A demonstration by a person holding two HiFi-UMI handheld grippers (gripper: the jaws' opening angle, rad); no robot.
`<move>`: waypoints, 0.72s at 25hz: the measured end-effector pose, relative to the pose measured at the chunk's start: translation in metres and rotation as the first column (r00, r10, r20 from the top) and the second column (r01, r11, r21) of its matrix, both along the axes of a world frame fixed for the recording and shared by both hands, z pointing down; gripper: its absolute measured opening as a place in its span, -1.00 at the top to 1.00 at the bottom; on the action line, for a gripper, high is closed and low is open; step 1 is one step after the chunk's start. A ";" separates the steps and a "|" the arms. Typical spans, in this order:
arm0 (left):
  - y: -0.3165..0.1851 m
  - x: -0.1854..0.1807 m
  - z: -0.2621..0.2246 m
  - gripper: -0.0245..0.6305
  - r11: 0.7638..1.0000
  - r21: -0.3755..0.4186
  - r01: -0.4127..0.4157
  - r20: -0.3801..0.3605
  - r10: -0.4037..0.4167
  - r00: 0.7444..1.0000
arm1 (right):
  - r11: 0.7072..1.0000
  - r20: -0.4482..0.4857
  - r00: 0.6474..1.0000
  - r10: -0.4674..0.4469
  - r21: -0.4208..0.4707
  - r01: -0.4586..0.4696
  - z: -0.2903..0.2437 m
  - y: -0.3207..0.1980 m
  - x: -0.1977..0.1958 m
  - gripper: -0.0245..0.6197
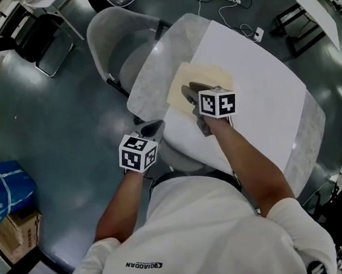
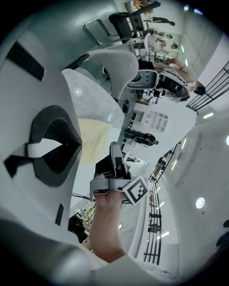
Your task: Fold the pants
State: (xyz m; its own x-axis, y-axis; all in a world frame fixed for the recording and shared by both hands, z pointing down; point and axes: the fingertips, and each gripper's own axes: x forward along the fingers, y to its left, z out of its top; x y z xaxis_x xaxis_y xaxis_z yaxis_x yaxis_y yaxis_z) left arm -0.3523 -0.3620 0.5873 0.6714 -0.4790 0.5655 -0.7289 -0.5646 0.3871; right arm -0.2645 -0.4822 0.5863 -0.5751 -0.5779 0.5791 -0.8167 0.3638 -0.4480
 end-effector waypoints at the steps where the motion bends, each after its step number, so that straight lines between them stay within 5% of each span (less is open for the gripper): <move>1: -0.002 0.004 -0.003 0.85 1.000 0.006 -0.012 -0.001 0.012 1.000 | 1.000 0.004 1.000 0.007 0.006 -0.007 -0.005 0.004 0.005 0.46; 9: 0.003 0.039 -0.030 0.84 0.996 0.072 -0.055 -0.036 0.058 0.998 | 0.991 0.052 0.996 0.073 0.105 -0.078 -0.053 0.064 0.056 0.52; 18: 0.076 0.083 -0.052 0.85 0.989 0.071 -0.128 -0.022 0.130 0.991 | 0.976 0.165 0.975 0.148 0.137 -0.172 -0.092 0.175 0.119 0.64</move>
